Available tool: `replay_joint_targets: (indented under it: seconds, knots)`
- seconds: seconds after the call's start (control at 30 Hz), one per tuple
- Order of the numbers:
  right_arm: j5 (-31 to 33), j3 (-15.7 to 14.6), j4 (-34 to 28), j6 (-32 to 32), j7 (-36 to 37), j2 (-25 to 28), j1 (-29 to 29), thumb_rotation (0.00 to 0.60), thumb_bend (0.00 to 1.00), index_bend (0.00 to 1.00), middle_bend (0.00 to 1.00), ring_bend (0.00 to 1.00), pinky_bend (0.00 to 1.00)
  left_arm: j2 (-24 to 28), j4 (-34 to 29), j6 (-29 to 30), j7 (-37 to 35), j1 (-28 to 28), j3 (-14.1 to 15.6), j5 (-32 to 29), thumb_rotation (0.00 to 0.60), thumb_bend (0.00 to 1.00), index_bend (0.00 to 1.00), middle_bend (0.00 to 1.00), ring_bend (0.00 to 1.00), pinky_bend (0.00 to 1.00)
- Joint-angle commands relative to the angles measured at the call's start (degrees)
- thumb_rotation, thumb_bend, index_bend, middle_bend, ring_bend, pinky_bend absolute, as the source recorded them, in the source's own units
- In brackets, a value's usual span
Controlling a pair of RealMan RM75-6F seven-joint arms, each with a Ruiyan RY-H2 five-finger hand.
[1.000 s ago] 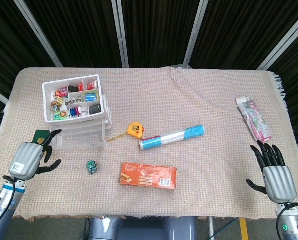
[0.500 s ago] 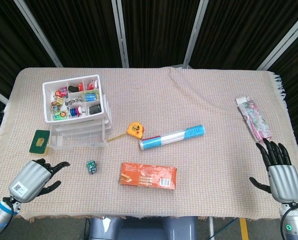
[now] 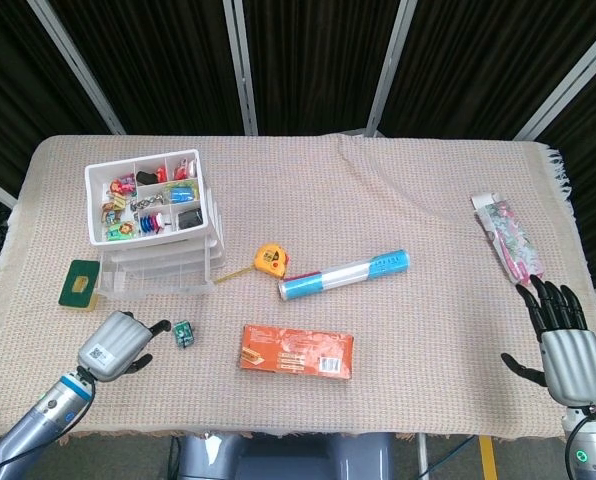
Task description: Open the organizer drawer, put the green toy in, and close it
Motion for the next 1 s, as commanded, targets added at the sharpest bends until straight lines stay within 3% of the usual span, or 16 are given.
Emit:
replay_joint_targets:
  seconds: [0.03,0.3,0.6,1.0]
  knots:
    - [0.09,0.08,-0.01,0.04,0.21,0.1,-0.02,0.6,0.01,0.09,0.0,0.0,0.02,-2.79,1.24,-2.71,3.2,-1.62,-1.0,-2.43,0.6,0.28,0.35,0.84,0.83,0.69]
    - [0.12,0.23,-0.02,0.27,0.81,0.35,-0.11,0.6,0.01,0.09,0.0,0.0,0.02,-7.89,3.79,-6.81,10.35,-3.55,-2.67,-8.84,0.6,0.28,0.24,0.85,0.83,0.69]
    - [0.31,0.48,0.08,0.49,1.4,0.52,-0.19,0.6,0.0,0.09,0.0,0.0,0.02,-9.02,3.01,-9.43,16.48,-5.24,-3.2,-14.97,0.6,0.28,0.27,0.85,0.83,0.69]
    - [0.24,0.49,0.06,0.58,1.27,0.41,-0.26,0.6,0.01,0.09,0.0,0.0,0.02,-9.94,3.88,-8.77,19.33,-6.22,-2.44,-16.93,0.6,0.25,0.33,0.85,0.84,0.69]
